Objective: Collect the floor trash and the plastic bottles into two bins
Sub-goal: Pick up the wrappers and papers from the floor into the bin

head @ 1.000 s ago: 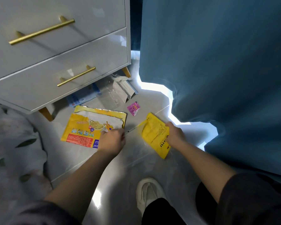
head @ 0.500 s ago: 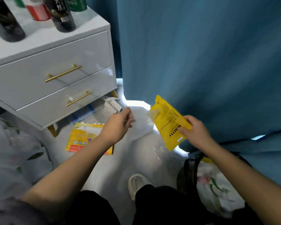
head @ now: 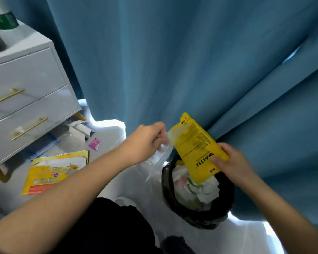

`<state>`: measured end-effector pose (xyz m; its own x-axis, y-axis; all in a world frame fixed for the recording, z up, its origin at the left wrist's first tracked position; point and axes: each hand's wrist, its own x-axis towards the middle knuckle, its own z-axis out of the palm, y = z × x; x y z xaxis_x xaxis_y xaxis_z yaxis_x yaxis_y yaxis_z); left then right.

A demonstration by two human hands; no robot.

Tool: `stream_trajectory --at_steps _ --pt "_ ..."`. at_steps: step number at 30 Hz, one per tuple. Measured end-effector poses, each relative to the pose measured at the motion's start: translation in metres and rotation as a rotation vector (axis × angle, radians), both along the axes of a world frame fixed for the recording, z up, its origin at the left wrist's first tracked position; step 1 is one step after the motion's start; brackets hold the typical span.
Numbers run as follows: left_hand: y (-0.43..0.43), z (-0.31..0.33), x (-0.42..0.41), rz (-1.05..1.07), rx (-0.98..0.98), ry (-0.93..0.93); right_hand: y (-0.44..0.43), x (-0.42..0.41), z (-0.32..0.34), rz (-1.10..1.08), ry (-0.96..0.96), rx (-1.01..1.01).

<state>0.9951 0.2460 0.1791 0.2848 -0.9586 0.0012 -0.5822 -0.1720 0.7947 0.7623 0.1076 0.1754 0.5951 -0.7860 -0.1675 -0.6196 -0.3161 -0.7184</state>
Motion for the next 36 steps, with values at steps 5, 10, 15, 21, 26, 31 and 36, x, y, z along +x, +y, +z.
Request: stream_trajectory --at_steps 5,10,15,21,26,31,36 --pt "-0.035 -0.020 -0.044 -0.112 0.032 -0.042 -0.002 -0.040 -0.021 -0.106 0.117 0.071" --pt "-0.062 -0.038 -0.078 -0.191 0.060 -0.067 -0.004 -0.062 -0.055 -0.194 0.214 0.177" --pt "-0.074 -0.068 -0.114 -0.231 0.230 -0.079 -0.008 -0.068 -0.094 -0.256 0.344 0.259" --pt "-0.059 -0.115 -0.130 -0.511 0.494 -0.203 -0.012 -0.066 -0.110 -0.269 0.413 0.273" --pt "-0.057 -0.136 -0.122 -0.685 0.471 -0.569 -0.018 -0.070 -0.105 -0.302 0.372 0.063" --pt "-0.051 -0.144 -0.124 -0.712 0.491 -0.746 -0.012 -0.067 -0.107 0.132 0.461 -0.404" --pt "-0.049 -0.149 -0.131 -0.680 0.566 -0.844 -0.010 -0.051 -0.148 0.462 0.884 -0.164"
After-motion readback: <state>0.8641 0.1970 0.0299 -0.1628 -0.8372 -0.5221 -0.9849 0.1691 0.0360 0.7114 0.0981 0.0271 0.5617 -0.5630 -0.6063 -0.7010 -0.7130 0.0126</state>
